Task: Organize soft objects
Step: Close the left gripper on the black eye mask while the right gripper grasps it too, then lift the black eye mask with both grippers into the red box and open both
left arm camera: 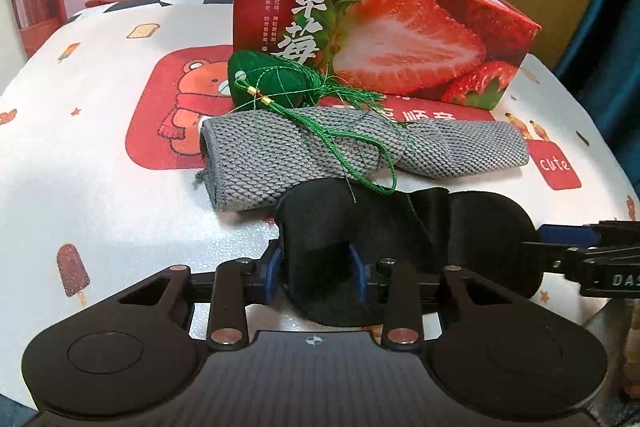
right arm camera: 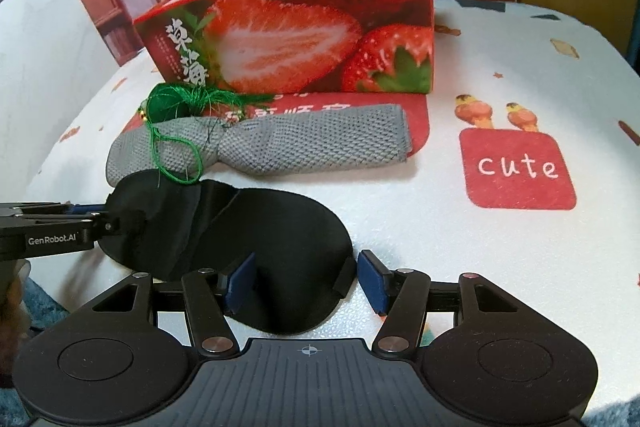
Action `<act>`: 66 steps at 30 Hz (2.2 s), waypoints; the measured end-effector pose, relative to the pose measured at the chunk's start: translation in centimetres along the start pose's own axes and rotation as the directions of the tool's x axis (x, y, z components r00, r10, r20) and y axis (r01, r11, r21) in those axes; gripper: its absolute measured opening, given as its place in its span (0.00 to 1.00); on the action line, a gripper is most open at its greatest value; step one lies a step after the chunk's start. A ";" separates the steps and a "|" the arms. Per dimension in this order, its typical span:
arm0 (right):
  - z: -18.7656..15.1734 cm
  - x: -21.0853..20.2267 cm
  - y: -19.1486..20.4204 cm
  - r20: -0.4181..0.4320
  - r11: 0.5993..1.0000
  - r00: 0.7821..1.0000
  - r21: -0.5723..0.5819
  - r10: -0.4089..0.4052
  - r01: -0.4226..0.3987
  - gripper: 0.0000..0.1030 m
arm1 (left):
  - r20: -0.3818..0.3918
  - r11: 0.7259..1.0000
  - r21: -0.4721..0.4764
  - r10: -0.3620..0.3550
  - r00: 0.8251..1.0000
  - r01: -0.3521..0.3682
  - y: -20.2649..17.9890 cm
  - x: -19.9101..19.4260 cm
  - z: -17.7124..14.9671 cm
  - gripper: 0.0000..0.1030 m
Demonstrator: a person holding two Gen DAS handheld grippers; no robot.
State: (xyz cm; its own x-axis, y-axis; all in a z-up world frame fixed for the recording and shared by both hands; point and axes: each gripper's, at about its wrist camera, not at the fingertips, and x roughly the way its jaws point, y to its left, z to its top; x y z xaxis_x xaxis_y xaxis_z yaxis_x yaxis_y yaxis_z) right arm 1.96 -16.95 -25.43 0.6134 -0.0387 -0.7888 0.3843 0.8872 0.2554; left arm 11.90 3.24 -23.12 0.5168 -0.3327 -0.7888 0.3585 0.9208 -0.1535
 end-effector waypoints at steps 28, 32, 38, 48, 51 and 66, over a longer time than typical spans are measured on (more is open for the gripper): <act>2.2 -2.6 -0.1 0.184 0.992 0.975 -0.023 0.126 -0.124 0.17 | 0.203 0.992 0.062 -0.122 0.972 0.111 -2.0 -5.2 2.3 0.14; 4.0 -4.3 -0.4 0.261 0.989 0.954 -0.029 0.148 -0.146 0.16 | 0.290 0.990 0.089 -0.128 0.948 0.107 -2.7 -7.3 4.5 0.14; 7.7 -6.3 0.2 0.363 0.985 0.917 -0.095 0.167 -0.142 0.16 | 0.401 0.989 0.121 -0.125 0.907 0.082 -3.8 -9.5 8.1 0.14; 16.6 -7.4 2.2 0.499 0.972 0.846 -0.222 0.186 -0.082 0.16 | 0.535 0.988 0.152 -0.078 0.841 -0.005 -4.4 -9.9 15.4 0.14; 19.0 -6.6 2.8 0.513 0.968 0.839 -0.243 0.180 -0.058 0.16 | 0.542 0.988 0.150 -0.060 0.838 -0.027 -4.4 -8.5 17.8 0.14; 23.4 3.1 -0.9 0.246 0.993 0.964 -0.088 0.096 -0.077 0.16 | 0.187 0.993 0.096 -0.079 0.979 0.062 -2.8 3.8 22.5 0.14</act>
State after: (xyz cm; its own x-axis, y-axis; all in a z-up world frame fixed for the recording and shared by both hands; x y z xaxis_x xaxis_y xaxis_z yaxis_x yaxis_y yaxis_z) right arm 19.65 -28.62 -15.07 0.7986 -0.0650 -0.5983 0.2741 0.9244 0.2653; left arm 30.39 -5.21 -12.28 0.6232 -0.4365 -0.6489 0.4629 0.8747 -0.1438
